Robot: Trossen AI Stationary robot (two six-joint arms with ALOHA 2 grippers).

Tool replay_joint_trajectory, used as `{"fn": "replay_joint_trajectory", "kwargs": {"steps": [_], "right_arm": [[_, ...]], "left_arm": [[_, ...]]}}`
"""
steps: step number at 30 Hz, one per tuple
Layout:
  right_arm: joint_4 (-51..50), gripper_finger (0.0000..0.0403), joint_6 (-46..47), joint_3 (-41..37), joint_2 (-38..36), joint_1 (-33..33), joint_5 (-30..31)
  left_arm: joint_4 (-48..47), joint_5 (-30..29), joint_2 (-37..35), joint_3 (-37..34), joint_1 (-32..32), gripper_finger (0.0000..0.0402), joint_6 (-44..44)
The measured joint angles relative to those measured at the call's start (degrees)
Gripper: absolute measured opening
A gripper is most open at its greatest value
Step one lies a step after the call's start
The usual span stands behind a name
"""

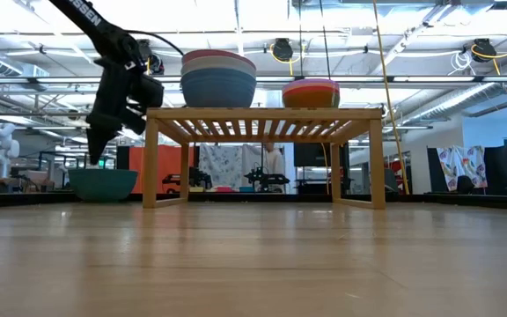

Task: Place and stack bowls onto a shelf
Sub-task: Stack the dark green bowl on top of the pink bowl on the shelf

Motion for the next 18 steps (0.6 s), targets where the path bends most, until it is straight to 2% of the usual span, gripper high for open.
{"fn": "replay_joint_trajectory", "kwargs": {"steps": [4,12,18], "right_arm": [[0.0,0.0100,0.1,0.0,0.0,0.0,0.0],[0.0,0.0100,0.1,0.0,0.0,0.0,0.0],[0.0,0.0100,0.1,0.0,0.0,0.0,0.0]], "left_arm": [[2.9,-0.2,0.0,0.0,0.0,0.0056,0.3],[2.2,2.9,0.5,-1.1,0.1,0.0056,0.4],[4.6,-0.5,0.5,-3.0,0.2,0.0056,0.5]]}}
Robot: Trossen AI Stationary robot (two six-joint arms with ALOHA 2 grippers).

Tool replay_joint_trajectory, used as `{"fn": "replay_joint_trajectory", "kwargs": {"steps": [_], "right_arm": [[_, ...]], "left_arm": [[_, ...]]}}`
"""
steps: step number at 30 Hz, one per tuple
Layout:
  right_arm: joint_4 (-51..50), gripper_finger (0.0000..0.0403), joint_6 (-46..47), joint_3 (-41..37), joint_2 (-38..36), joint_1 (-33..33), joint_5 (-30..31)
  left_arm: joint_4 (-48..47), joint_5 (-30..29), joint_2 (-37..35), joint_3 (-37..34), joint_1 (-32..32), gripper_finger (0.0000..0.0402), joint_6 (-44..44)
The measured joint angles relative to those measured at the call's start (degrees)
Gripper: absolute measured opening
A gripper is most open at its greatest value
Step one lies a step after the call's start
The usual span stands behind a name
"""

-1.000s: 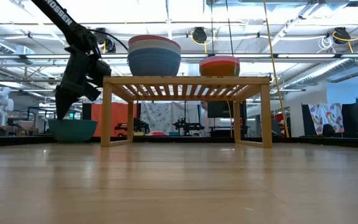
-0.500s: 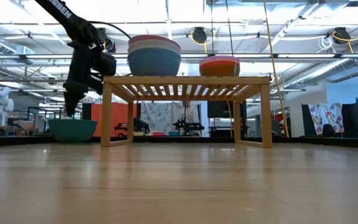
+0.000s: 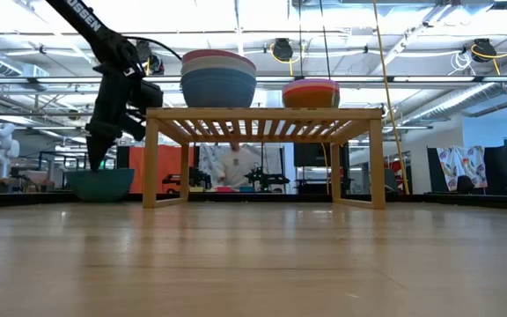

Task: Place and stack bowls onto a shelf
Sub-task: Stack the dark green bowl on top of the pink bowl on the shelf

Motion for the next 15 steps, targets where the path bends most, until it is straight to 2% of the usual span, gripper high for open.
{"fn": "replay_joint_trajectory", "kwargs": {"steps": [15], "right_arm": [[0.4,0.0100,-0.2,0.0,0.0,0.0,0.0]], "left_arm": [[0.6,-1.7,0.0,0.0,-1.9,0.0056,0.1]]}}
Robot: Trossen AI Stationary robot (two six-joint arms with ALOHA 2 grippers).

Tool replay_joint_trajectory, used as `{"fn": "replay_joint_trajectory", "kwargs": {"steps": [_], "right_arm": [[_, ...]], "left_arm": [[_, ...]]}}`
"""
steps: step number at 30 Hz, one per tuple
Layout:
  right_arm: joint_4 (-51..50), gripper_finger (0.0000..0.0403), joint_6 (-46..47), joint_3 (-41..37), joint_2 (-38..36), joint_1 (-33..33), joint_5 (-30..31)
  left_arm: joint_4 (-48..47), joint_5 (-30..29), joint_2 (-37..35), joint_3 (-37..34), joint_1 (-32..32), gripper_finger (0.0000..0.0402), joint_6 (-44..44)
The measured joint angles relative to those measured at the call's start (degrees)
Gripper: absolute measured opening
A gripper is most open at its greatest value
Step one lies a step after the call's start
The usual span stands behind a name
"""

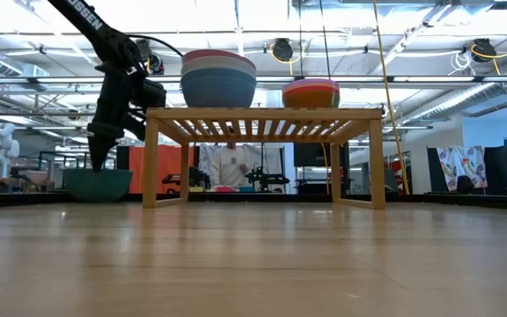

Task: Place and stack bowls onto a shelf
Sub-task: Stack the dark green bowl on top of the pink bowl on the shelf

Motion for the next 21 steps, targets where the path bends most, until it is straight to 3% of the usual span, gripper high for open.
{"fn": "replay_joint_trajectory", "kwargs": {"steps": [11,21], "right_arm": [[0.0,0.0100,0.0,0.0,0.5,0.0,0.0],[0.0,0.0100,0.0,0.0,1.5,0.0,0.0]], "left_arm": [[-0.8,-0.4,0.0,0.2,1.6,0.0056,-0.6],[-4.0,1.6,-0.5,5.6,0.3,0.0056,0.2]]}}
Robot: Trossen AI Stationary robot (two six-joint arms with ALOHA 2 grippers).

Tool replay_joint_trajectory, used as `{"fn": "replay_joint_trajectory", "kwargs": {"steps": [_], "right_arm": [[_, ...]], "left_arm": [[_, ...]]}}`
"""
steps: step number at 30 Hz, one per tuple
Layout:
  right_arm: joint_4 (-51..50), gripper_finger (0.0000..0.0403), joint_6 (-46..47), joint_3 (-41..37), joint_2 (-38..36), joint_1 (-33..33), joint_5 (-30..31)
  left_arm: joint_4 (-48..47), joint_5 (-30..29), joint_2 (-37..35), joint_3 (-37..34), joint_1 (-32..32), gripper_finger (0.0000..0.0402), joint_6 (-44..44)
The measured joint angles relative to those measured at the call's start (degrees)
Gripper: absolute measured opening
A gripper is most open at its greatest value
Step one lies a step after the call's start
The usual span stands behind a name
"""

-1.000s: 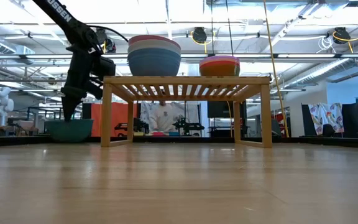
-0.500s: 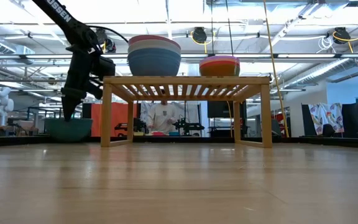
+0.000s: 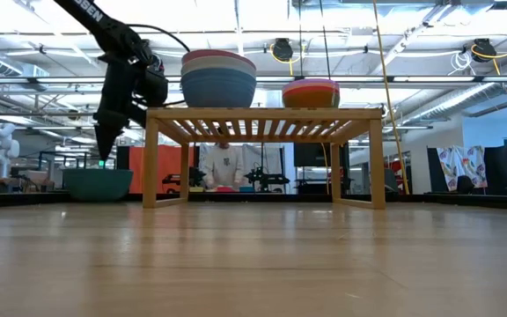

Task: Place and stack bowls onto a shelf
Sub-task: Stack the dark green bowl on top of the pink bowl on the shelf

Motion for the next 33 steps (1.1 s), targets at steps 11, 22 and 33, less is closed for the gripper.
{"fn": "replay_joint_trajectory", "kwargs": {"steps": [11,22,33], "right_arm": [[0.0,0.0100,0.0,0.0,0.1,0.0,0.0],[0.0,0.0100,0.2,0.0,0.1,0.0,0.0],[0.0,0.0100,0.1,0.0,0.1,0.0,0.0]], "left_arm": [[-1.8,5.6,0.1,0.1,2.9,0.0056,-0.4],[-3.6,6.0,0.1,0.0,5.6,0.0056,-1.5],[-2.0,5.4,0.1,-3.4,6.0,0.0056,0.5]]}}
